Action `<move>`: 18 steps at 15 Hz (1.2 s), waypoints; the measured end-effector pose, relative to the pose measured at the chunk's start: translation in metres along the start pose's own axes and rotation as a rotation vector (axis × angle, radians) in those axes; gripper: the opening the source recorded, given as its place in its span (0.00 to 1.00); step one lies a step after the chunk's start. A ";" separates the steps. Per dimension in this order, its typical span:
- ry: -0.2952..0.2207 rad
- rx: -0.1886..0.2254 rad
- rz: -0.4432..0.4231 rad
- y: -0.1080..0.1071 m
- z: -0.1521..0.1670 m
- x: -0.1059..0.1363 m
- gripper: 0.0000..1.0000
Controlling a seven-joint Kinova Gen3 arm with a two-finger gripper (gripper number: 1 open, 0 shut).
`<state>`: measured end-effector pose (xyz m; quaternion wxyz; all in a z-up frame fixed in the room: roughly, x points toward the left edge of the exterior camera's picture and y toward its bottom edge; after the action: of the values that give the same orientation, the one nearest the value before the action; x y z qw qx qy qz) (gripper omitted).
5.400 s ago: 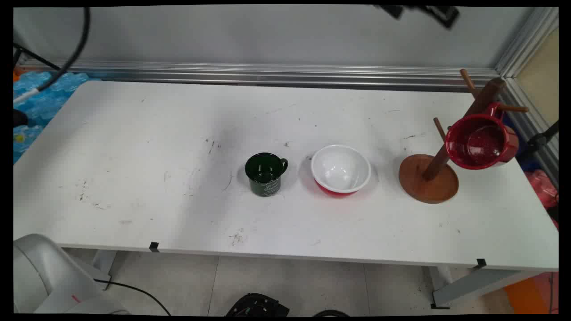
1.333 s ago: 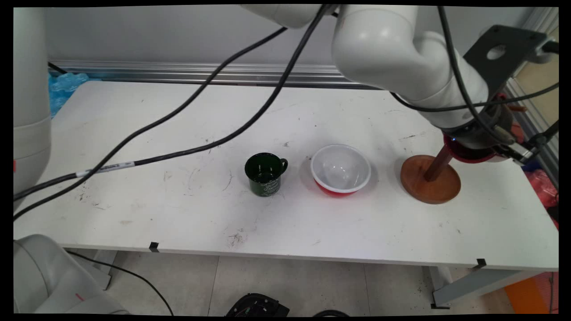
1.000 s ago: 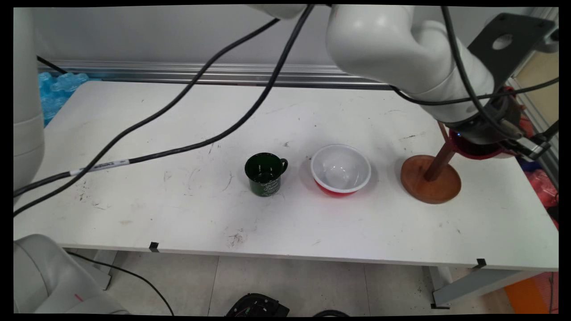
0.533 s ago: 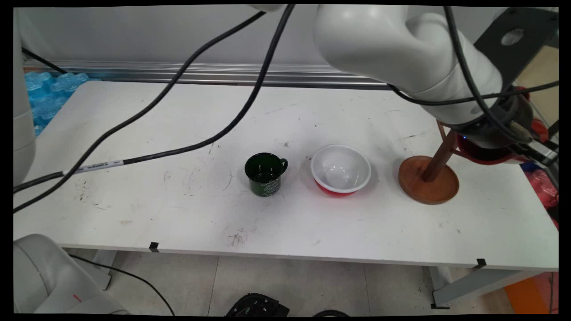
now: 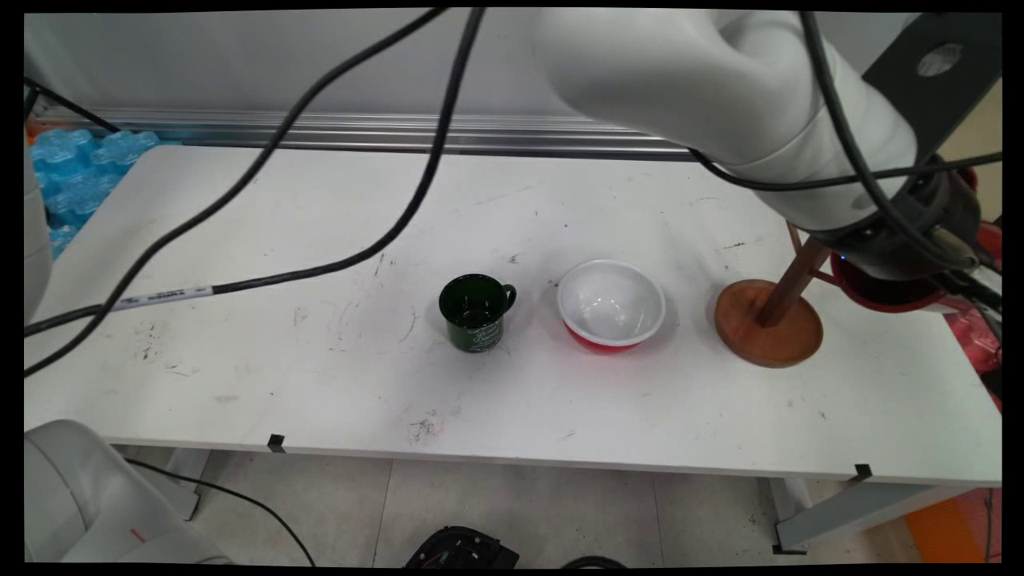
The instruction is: Place the picked object on the table
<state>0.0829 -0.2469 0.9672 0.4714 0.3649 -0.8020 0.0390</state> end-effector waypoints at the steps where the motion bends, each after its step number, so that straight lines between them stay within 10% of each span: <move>1: -0.003 -0.005 0.000 0.001 -0.005 0.000 0.00; 18: -0.133 0.059 0.053 -0.057 -0.163 0.011 0.00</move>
<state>0.2334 -0.2283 1.0504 0.4051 0.3591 -0.8393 0.0507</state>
